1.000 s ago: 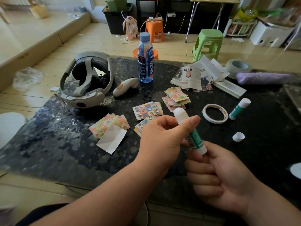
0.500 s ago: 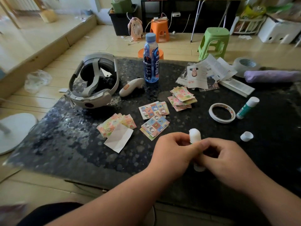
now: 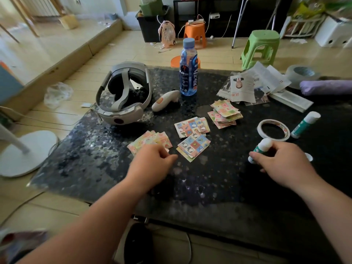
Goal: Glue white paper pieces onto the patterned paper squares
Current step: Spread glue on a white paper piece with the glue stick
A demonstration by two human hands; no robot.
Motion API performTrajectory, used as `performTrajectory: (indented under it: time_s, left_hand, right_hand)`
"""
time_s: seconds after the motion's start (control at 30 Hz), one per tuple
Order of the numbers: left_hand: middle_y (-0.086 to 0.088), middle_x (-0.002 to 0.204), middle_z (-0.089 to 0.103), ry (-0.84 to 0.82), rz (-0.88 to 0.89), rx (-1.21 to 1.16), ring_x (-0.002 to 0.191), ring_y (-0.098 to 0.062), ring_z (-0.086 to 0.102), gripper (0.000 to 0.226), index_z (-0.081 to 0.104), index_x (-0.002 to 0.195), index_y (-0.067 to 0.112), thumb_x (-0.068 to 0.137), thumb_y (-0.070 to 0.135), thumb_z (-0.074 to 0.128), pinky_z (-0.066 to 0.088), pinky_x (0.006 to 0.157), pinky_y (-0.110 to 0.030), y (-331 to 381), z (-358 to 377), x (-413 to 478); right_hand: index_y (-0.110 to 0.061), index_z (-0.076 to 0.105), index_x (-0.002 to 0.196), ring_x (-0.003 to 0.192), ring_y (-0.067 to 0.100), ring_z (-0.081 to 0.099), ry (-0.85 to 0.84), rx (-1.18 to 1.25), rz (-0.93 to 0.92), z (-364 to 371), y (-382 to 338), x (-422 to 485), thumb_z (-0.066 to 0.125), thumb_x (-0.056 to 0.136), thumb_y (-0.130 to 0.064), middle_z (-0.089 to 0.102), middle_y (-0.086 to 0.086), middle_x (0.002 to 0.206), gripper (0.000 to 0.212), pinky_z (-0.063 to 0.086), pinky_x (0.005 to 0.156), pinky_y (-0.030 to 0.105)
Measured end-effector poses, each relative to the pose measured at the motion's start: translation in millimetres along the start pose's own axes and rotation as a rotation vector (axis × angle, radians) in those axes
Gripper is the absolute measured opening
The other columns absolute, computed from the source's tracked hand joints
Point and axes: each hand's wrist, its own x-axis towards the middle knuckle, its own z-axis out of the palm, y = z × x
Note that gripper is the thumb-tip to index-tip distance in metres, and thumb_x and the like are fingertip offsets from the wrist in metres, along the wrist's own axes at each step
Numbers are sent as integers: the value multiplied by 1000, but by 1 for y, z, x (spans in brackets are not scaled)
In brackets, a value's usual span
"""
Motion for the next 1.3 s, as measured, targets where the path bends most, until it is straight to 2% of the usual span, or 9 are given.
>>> performTrajectory:
  time_s: [0.23, 0.57, 0.67, 0.87, 0.97, 1.03, 1.1, 1.17, 1.3]
  left_hand:
    - [1, 94, 63, 125, -163, 63, 82, -16, 60, 18, 60, 79, 23, 85, 31, 75, 48, 70, -34, -54, -21, 23]
    - [4, 87, 62, 69, -191, 92, 82, -17, 58, 15, 58, 85, 21, 84, 20, 73, 54, 78, -40, -52, -16, 21]
    - [3, 90, 63, 83, -168, 54, 84, -18, 60, 16, 59, 86, 22, 83, 19, 75, 55, 80, -39, -49, -17, 21]
    - [2, 82, 71, 36, -106, -129, 67, -16, 63, 22, 72, 96, 28, 80, 20, 85, 48, 61, -28, -26, -18, 9]
    - [9, 75, 71, -23, -101, -181, 71, -9, 64, 13, 76, 81, 28, 81, 20, 85, 49, 65, -26, -16, -14, 4]
    - [0, 70, 75, -94, -143, -361, 65, -15, 65, 13, 79, 68, 21, 78, 18, 87, 57, 73, -35, -9, -8, 0]
    - [-5, 69, 75, -175, -160, -517, 63, -18, 63, 11, 80, 70, 22, 78, 19, 87, 56, 69, -39, 3, 0, -10]
    - [-7, 69, 73, -236, -129, -606, 60, -19, 61, 16, 78, 71, 14, 79, 25, 86, 51, 59, -32, 16, 11, -22]
    - [-9, 69, 71, -244, -60, -701, 63, -22, 61, 26, 71, 62, 20, 79, 33, 85, 48, 64, -36, 38, 30, -40]
  right_hand:
    - [-25, 65, 80, 79, 23, 67, 3, -38, 30, 14, 3, 1, 81, 86, -32, 69, -3, 79, 18, 45, 69, 34]
    - [-20, 67, 94, 84, 17, 64, -39, 41, 39, 16, 4, -5, 78, 89, -35, 67, -7, 84, 19, 47, 73, 34]
    - [-20, 71, 93, 76, 15, 71, -87, 215, 20, 11, -5, -16, 77, 90, -33, 74, -2, 84, 14, 50, 63, 28]
    - [-19, 75, 96, 77, 16, 74, -241, 444, -76, 8, -10, -49, 76, 90, -32, 78, -2, 85, 14, 54, 68, 33]
    - [-15, 75, 92, 77, 11, 73, -285, 473, -83, 8, -5, -58, 78, 89, -27, 78, 0, 84, 12, 53, 71, 31]
    - [-10, 72, 82, 81, 23, 71, -279, 516, -50, 10, -2, -58, 74, 85, -22, 76, 7, 82, 11, 56, 78, 38]
    - [-4, 63, 74, 76, 34, 63, -274, 652, 58, 14, -3, -56, 62, 85, -5, 68, 13, 75, 11, 58, 71, 36]
    - [-6, 56, 73, 68, 30, 55, -282, 741, 129, 19, -6, -55, 57, 89, 5, 56, 13, 67, 19, 53, 56, 30]
    - [-13, 58, 75, 53, 19, 47, -238, 778, 116, 30, -12, -55, 74, 89, -13, 50, 4, 56, 22, 43, 57, 37]
